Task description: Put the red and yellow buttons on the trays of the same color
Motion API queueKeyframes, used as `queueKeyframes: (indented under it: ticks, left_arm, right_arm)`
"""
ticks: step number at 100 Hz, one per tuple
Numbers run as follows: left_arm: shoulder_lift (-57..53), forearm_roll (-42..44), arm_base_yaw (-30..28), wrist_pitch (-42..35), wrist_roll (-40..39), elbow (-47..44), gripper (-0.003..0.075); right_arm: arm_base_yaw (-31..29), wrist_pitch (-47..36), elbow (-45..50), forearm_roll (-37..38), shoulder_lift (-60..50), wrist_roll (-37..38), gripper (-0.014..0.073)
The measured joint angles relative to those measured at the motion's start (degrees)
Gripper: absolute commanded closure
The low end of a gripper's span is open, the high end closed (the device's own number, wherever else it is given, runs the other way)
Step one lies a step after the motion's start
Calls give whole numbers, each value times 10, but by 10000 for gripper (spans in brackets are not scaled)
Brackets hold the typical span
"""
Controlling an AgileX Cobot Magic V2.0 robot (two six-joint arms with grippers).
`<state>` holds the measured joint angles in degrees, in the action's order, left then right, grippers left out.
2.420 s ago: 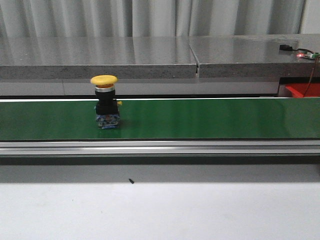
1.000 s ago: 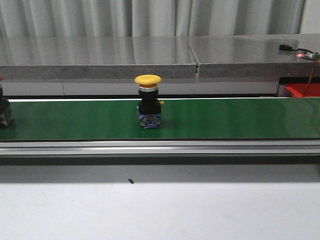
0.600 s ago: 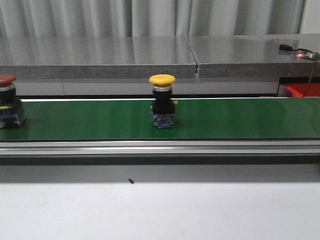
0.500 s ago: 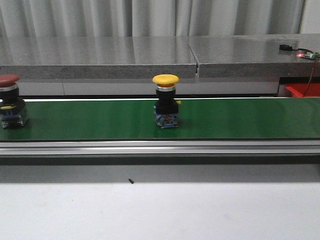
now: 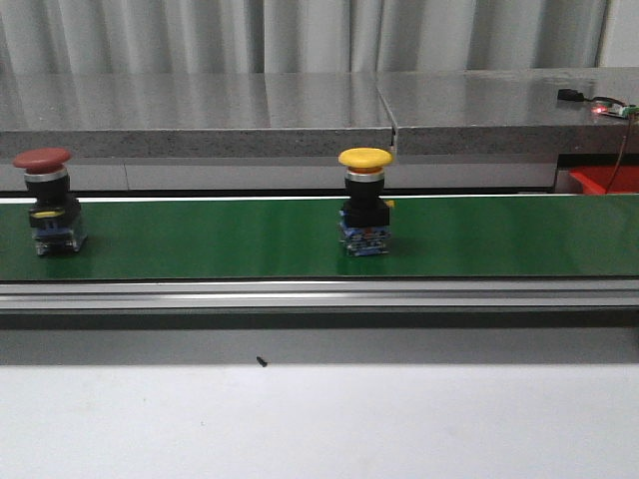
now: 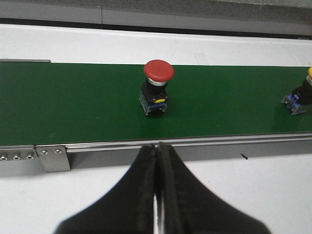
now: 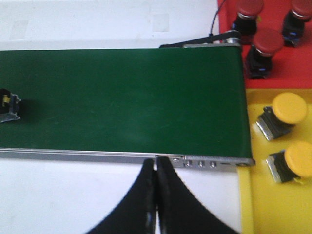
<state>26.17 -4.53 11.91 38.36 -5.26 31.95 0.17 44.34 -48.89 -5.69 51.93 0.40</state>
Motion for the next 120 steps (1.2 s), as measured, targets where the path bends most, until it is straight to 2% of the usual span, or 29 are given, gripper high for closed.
queueKeyframes:
  ticks: [10, 17, 24, 36, 43, 48, 85, 120]
  left_arm:
    - [0, 0, 0, 0, 0, 0, 739]
    - [0, 0, 0, 0, 0, 0, 739]
    - [0, 0, 0, 0, 0, 0, 739]
    - [0, 0, 0, 0, 0, 0, 739]
    - [0, 0, 0, 0, 0, 0, 739]
    - [0, 0, 0, 0, 0, 0, 739]
    - [0, 0, 0, 0, 0, 0, 739]
    - [0, 0, 0, 0, 0, 0, 739]
  right_arm:
    - [32, 0, -42, 0, 60, -7, 639]
    - [52, 0, -72, 0, 102, -11, 574]
    - [72, 0, -101, 0, 143, -13, 460]
    - [106, 7, -146, 0, 207, -16, 177]
    - [123, 11, -165, 0, 239, -16, 61]
    - [134, 13, -177, 0, 258, -17, 15]
    - [184, 96, -264, -31, 363, -20, 0]
    - [190, 86, -290, -34, 425, -20, 3]
